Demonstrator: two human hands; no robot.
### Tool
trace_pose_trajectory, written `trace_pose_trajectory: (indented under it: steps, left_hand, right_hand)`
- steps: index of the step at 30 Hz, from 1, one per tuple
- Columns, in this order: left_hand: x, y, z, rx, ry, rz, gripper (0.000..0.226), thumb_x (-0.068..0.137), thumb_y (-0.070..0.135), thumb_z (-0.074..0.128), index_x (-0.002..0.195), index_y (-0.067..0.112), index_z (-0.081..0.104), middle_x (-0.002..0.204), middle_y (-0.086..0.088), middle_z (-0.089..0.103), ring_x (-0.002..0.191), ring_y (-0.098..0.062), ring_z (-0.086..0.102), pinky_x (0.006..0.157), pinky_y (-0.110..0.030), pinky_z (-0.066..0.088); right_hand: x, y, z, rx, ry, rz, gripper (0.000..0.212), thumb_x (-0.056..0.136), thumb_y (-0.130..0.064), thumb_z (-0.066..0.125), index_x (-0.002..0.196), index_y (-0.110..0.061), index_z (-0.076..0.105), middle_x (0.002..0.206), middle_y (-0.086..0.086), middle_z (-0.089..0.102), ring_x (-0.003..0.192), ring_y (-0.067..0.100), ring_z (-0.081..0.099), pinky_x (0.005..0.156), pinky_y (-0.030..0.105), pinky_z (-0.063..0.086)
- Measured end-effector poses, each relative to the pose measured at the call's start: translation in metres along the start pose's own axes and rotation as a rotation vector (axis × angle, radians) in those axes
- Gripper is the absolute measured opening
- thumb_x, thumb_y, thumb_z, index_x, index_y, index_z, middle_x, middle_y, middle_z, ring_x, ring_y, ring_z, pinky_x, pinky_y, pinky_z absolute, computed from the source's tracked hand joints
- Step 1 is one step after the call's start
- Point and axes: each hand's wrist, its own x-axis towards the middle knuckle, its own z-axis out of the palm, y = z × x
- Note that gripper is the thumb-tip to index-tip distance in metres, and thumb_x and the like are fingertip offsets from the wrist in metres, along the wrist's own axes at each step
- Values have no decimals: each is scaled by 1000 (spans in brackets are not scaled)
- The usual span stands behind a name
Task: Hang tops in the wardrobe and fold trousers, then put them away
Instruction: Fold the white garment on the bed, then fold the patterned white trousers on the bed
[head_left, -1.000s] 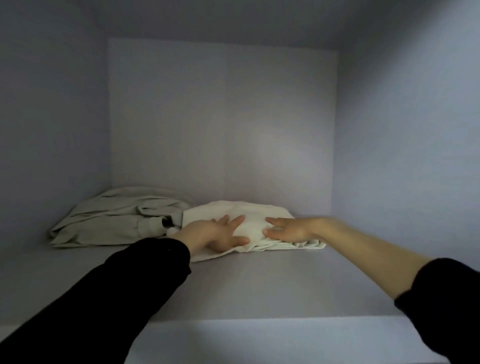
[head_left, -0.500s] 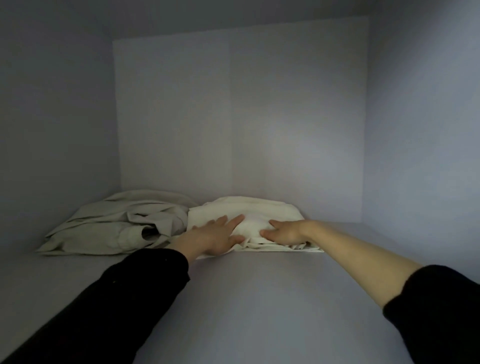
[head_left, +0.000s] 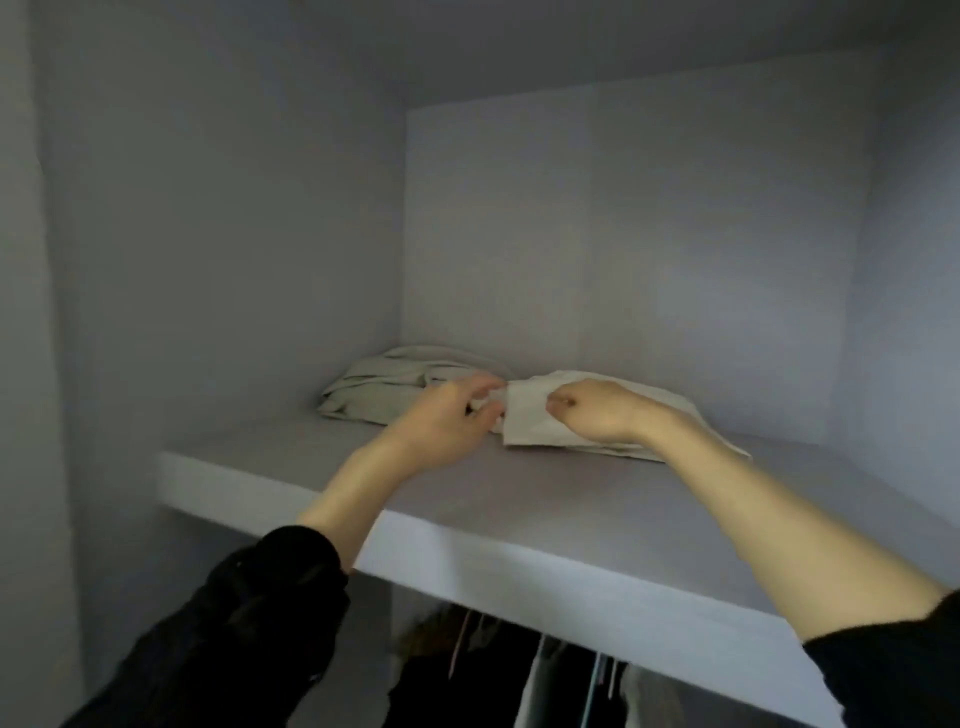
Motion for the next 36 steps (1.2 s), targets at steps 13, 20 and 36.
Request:
trace_pose_trajectory:
  steps: [13,20,36]
  left_hand:
    - [-416,-55,-148,-77,381,-512,25,95,17,51,117,21,61,100,8,66,92,-14,66,86,-24,49]
    - [-670,-64,-181,-29,358,-1054,23,95,21,50,115,20,62,105,0,68,91,-17,66,84,-28,51]
    - [-941,-152,-285,37,797,-1712,32,96,25,47,127,24,53,111,0,64,103,-15,60,88,-29,46]
  right_hand:
    - [-202,-340,141,676,57,-386,31,96,-29,49,124,-20,59,118,4,66,113,23,58,87,27,41]
    - [-353,-509,246,581,-567,-719,36,96,-38,45,129,-26,51,109,-8,63,107,17,56,89,28,43]
    - [-465,-855,367,592,-1068,-1159,43,98,-36,43,138,-21,42,103,-7,57,97,13,50,82,22,36]
